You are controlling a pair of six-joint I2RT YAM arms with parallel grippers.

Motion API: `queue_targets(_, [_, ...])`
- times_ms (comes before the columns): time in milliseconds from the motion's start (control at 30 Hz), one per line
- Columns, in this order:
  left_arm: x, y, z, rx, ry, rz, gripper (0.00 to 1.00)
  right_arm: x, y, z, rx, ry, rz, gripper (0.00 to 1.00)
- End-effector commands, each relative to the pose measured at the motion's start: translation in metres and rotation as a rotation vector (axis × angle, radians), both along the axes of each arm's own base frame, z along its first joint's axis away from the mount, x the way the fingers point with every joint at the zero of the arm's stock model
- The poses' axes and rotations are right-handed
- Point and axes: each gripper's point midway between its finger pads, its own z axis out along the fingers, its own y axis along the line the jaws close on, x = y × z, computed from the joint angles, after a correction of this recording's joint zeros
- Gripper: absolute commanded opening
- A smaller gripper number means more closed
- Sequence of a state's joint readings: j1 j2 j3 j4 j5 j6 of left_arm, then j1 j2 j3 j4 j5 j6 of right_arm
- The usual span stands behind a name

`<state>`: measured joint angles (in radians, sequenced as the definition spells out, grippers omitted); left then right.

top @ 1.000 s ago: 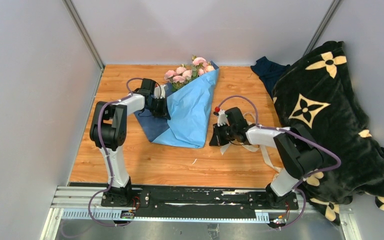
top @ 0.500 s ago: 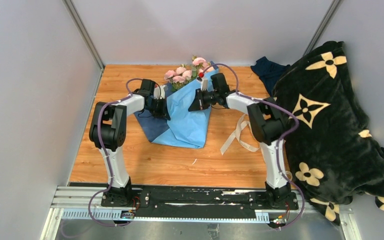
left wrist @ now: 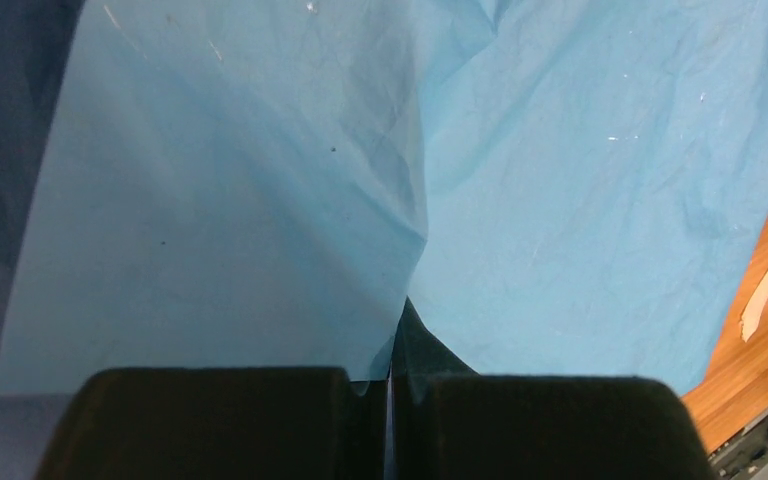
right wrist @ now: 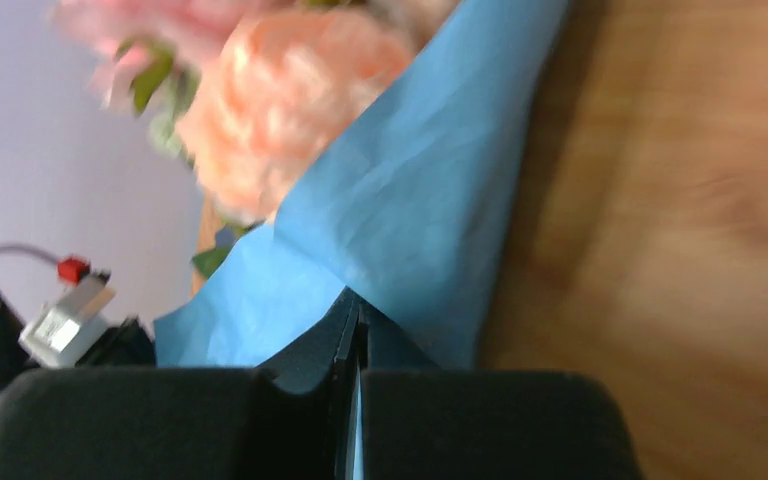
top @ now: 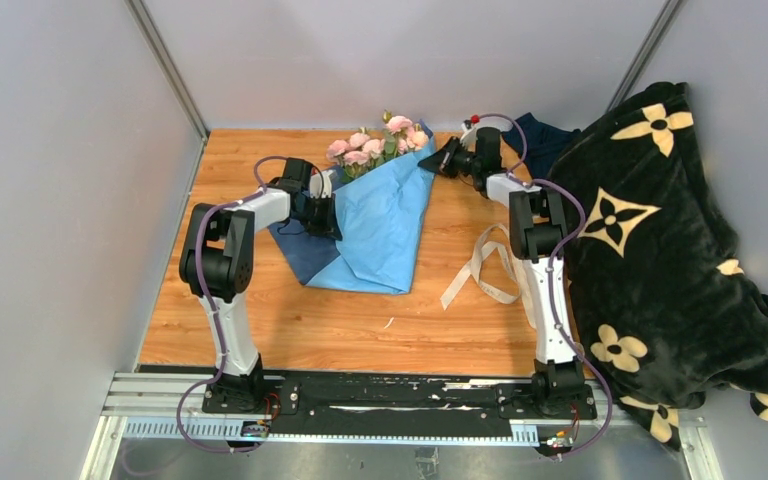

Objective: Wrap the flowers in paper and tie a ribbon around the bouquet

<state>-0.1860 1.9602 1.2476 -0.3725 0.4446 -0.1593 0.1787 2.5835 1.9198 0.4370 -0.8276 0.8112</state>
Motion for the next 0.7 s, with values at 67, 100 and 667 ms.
queue_targets(67, [-0.024,0.017,-0.033,0.100,0.115,-0.007,0.00,0.066,-0.044,-0.025,-0.021,0.075,-0.293,0.00])
queue_targets(100, [-0.024,0.017,-0.033,0.100,0.114,-0.008,0.00,0.071,-0.047,-0.023,-0.044,0.065,-0.307,0.00])
queue_targets(667, [-0.019,0.016,-0.023,0.117,0.072,0.005,0.00,-0.164,0.046,0.065,-0.386,-0.176,0.230,0.00])
